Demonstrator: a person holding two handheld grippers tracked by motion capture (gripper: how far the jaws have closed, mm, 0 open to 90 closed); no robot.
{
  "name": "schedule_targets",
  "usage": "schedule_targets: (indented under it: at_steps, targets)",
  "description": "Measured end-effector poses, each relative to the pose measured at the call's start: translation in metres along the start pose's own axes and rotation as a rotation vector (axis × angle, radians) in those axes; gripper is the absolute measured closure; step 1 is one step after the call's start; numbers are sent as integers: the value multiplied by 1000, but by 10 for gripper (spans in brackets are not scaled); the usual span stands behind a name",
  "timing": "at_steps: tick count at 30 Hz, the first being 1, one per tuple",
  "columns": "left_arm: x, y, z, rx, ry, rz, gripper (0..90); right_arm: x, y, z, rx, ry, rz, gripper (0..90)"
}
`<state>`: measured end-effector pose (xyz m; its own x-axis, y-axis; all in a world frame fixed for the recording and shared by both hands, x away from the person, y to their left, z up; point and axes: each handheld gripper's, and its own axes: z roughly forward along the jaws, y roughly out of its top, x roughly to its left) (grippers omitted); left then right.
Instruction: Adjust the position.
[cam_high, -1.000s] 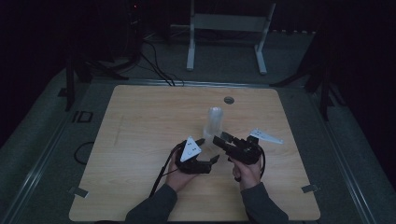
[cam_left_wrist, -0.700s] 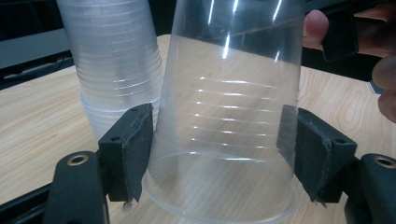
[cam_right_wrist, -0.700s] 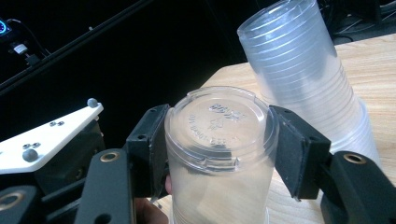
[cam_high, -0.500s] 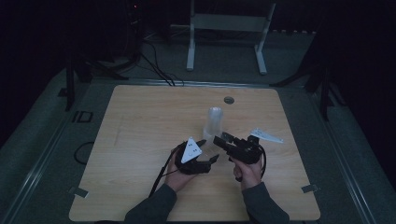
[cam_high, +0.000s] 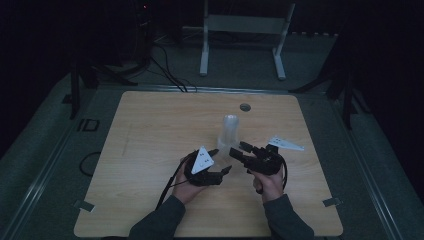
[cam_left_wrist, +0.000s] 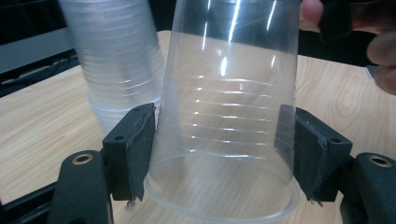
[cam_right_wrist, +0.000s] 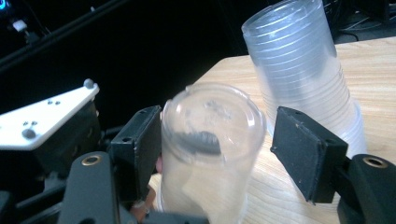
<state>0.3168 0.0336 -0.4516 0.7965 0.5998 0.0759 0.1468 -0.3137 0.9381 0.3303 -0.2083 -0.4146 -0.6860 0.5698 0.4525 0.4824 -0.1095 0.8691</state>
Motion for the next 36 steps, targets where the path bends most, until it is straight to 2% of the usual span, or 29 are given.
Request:
schedule_targets:
  at_steps: [5, 10, 11, 15, 20, 28, 36]
  targets:
    - [9, 0, -6, -2, 12, -16, 305, -2, 4, -5, 21, 0, -24, 310]
    - [14, 1, -10, 8, 13, -4, 306, -3, 7, -8, 56, -6, -58, 308]
    - [15, 1, -11, 11, 11, -1, 307, -3, 9, -8, 82, -18, -90, 308]
    - [18, 2, -12, 21, 1, 3, 307, 0, 15, -11, 137, -43, -170, 308]
    - [22, 3, -14, 46, -26, 15, 307, 2, 23, -15, 195, -53, -235, 308]
    - [26, 5, -15, 84, -64, 39, 307, 8, 36, -18, 313, -98, -379, 308]
    - [27, 9, -16, 116, -74, 66, 307, 11, 44, -18, 414, -119, -476, 336]
